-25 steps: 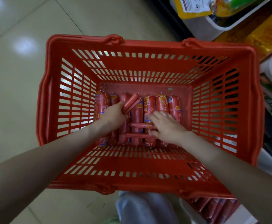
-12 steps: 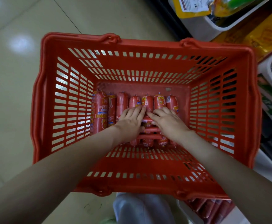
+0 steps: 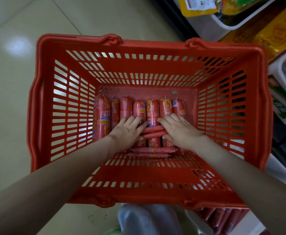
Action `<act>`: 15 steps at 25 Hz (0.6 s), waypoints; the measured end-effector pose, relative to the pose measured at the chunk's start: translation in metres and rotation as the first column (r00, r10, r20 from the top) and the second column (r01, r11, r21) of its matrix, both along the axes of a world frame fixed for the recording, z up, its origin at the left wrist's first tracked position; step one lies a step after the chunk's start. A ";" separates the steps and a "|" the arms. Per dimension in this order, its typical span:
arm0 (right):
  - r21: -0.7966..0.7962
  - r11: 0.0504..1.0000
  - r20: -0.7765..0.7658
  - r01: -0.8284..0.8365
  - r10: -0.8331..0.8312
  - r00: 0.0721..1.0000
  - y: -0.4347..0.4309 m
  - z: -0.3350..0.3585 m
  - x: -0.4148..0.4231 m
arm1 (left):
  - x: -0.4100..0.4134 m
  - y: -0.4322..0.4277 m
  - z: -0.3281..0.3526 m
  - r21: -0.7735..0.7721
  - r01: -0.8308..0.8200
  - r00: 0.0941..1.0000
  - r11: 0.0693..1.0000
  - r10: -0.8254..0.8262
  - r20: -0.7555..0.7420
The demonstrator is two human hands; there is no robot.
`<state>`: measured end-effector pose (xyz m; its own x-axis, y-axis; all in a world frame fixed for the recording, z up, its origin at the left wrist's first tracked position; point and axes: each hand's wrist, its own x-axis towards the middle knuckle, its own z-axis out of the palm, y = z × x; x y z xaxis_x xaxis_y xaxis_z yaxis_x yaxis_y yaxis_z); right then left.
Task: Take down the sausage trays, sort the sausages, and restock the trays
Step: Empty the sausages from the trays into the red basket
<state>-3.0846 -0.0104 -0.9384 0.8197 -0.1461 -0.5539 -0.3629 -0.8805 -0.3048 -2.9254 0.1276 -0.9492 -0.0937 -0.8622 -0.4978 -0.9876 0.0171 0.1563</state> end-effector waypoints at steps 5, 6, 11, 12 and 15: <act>0.039 0.992 -0.067 -0.116 0.119 0.991 0.024 0.002 -0.012 | -0.009 0.002 0.002 0.071 0.132 0.983 0.989 -0.121 -0.138; 0.025 0.992 -0.080 -0.121 0.122 0.989 0.026 0.002 -0.014 | -0.011 0.004 0.003 0.057 0.134 0.983 0.989 -0.126 -0.133; -0.002 1.000 -0.105 -0.018 0.018 0.994 0.011 0.014 -0.013 | -0.009 0.001 0.006 0.072 -0.077 0.981 0.994 0.089 -0.170; -0.019 1.000 -0.090 0.022 -0.024 0.996 0.005 0.022 -0.014 | -0.009 -0.005 0.009 0.083 -0.116 0.978 0.990 0.128 -0.165; -0.077 0.977 0.038 0.197 -0.194 0.980 -0.009 0.062 -0.029 | -0.027 -0.030 0.033 0.056 -0.264 0.947 0.963 0.270 -0.174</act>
